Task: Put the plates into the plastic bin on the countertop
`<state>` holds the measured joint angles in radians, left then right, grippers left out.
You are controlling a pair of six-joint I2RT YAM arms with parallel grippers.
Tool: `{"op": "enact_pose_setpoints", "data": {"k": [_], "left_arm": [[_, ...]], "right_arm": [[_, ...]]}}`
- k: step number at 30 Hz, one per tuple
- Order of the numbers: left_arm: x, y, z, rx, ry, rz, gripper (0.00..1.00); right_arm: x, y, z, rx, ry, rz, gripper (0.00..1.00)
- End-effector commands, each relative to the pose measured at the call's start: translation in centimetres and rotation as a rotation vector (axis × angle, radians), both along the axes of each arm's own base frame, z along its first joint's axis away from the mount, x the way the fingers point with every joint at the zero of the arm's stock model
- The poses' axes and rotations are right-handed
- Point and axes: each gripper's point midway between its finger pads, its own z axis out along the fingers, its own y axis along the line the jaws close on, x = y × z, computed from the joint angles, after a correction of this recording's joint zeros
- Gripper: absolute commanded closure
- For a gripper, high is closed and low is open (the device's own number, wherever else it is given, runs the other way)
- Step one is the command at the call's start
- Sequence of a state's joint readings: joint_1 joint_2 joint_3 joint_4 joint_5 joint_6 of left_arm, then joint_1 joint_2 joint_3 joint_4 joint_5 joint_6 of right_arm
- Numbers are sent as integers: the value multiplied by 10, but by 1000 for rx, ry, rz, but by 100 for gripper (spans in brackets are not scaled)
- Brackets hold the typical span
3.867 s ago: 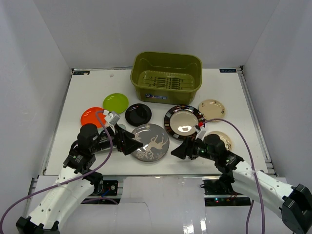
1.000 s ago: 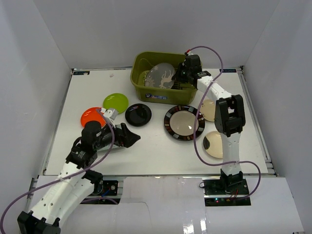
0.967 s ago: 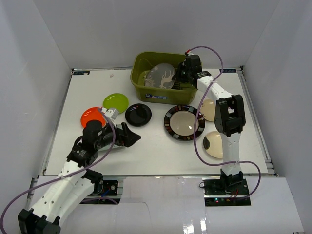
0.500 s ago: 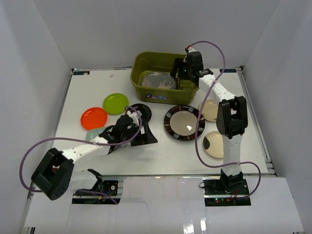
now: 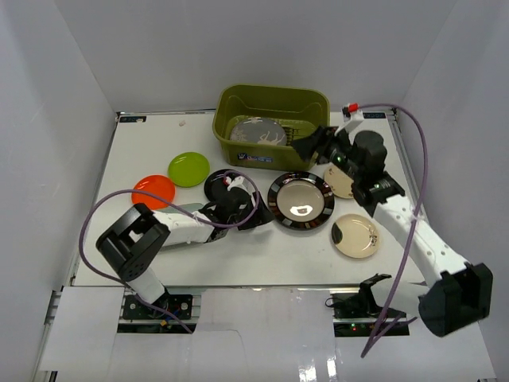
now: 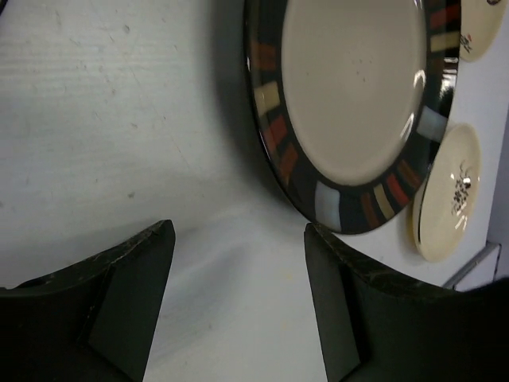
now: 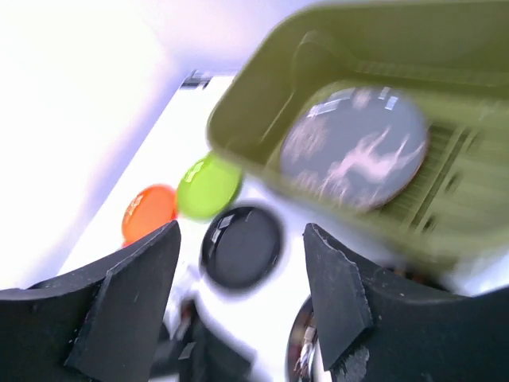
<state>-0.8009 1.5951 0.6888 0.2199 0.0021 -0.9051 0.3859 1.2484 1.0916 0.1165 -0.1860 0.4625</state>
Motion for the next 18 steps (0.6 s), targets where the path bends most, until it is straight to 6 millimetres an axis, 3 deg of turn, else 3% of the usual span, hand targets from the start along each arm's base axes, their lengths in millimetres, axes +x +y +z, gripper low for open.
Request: {"op": "enact_pose_setpoints", "data": {"k": [1,2,3,4,5,6,7,8,11,14,15,16,18], "left_arm": [[36,-14,15,-54,-81,126,24],[38,-17,13,-58,-85,126,26],[43,-21,9,-62,-97,127,28],[46,-26,10,-68,-110,126,30],[50,-29,11,-80,-120,133,32],[53,-29,2,-65,-113,144,34],[57,-33,2,-69,-117,147,35],[59,-34,-2,-66,-115,152,36],[65,-37,-11,-64,-116,173,50],[66,-33,-16,-60,-109,201,76],[66,-32,-15,-61,-110,204,90],[66,-30,-7,-72,-123,209,97],[59,-21,-6,-67,-124,215,100]], "right_arm": [[-41,4,-31,61,21,61,32],[-59,-2,-24,82,-7,64,32],[-69,-4,-33,105,18,67,33],[-83,-5,-67,101,82,75,34],[-100,-6,-65,131,61,99,34],[-109,-7,-75,149,90,104,34],[-119,-9,-100,136,140,102,35],[-127,-14,-99,145,127,97,34],[-143,-25,-115,141,154,69,35],[-152,-31,-120,138,165,63,34],[-154,-31,-122,135,173,64,35],[-158,-33,-126,118,185,65,34],[-158,-36,-128,102,182,54,29]]}}
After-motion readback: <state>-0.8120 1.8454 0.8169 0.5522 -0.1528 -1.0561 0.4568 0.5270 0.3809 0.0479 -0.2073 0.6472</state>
